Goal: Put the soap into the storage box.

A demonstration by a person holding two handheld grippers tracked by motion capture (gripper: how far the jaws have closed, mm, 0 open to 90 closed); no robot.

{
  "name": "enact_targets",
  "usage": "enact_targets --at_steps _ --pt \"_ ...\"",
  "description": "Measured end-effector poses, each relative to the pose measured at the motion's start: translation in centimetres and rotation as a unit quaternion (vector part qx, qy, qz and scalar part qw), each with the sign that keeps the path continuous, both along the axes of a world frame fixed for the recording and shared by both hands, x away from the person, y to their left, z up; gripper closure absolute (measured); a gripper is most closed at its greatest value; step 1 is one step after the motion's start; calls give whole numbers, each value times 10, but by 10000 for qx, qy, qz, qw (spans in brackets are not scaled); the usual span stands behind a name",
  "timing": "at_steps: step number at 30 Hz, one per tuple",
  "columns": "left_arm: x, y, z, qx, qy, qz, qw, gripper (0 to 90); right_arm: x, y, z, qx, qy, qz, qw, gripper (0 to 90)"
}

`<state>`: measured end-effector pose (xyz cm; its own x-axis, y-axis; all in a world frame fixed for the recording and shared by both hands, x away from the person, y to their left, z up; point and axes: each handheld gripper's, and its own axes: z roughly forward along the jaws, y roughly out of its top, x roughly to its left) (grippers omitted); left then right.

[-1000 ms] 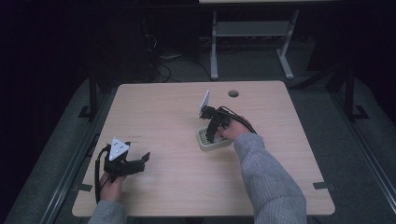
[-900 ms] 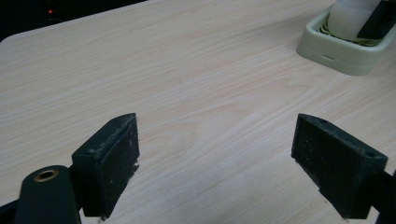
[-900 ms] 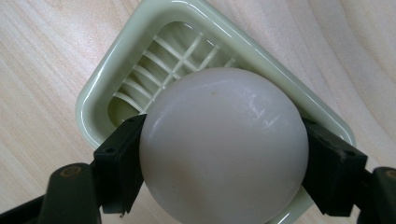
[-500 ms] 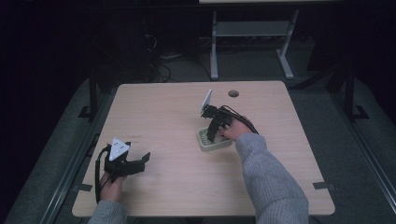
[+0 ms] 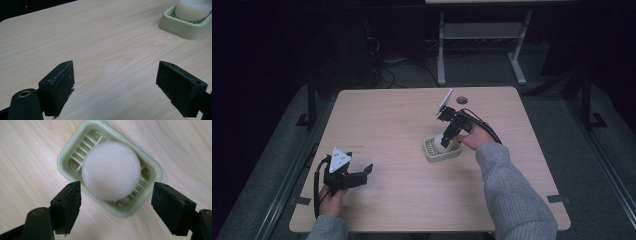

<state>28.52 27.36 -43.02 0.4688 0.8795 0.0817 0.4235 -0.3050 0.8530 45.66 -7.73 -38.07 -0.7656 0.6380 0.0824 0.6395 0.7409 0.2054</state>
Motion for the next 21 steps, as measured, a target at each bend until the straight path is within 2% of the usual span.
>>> enact_targets --at_steps 3,5,21 --pt "0 0 0 12 16 -8 10000 149 -2 -5 3 25 2 -37 10000 234" --pt "0 0 0 15 17 1 10000 149 -5 -13 6 129 -56 -94 9999 234" --pt "0 1 0 -24 -3 4 10000 149 -16 -29 8 139 -107 -108 9998 238"
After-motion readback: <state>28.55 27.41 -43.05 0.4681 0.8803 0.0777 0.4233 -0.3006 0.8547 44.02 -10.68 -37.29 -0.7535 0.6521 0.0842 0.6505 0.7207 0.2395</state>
